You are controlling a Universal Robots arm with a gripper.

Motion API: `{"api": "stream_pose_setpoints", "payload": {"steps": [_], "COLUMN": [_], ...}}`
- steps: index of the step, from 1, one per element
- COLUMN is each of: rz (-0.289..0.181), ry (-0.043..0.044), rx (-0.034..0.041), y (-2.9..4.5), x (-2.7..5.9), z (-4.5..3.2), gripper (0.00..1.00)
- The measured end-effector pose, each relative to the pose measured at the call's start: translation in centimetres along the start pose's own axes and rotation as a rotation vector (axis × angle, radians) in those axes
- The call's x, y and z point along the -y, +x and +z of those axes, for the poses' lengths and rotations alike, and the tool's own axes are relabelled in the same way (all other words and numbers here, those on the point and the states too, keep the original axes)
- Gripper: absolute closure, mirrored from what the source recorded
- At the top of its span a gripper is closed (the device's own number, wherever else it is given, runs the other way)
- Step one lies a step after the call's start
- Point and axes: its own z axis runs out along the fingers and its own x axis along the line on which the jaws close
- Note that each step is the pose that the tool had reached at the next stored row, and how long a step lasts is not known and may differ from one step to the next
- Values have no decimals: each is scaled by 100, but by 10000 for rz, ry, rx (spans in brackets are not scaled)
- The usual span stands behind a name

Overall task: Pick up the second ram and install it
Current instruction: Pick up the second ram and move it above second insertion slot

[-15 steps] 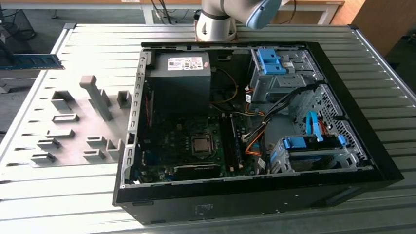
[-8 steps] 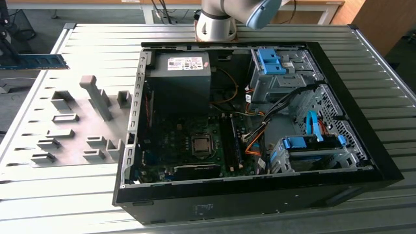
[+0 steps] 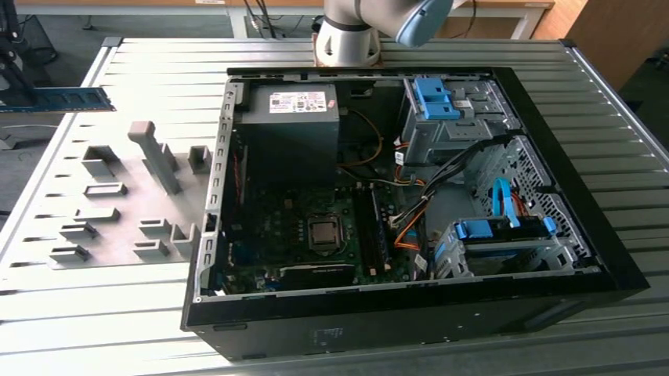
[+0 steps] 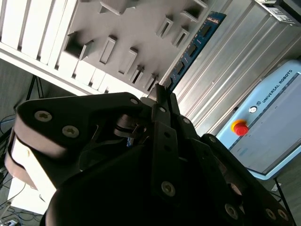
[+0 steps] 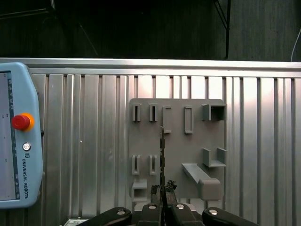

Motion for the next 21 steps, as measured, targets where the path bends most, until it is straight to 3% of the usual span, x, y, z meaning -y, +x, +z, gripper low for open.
{"api": "stream_pose_setpoints", "payload": {"steps": [21], "rz": [0], "ry": [0], "rx": [0], "y": [-1], "x": [185], "z": [4], "gripper": [86]}}
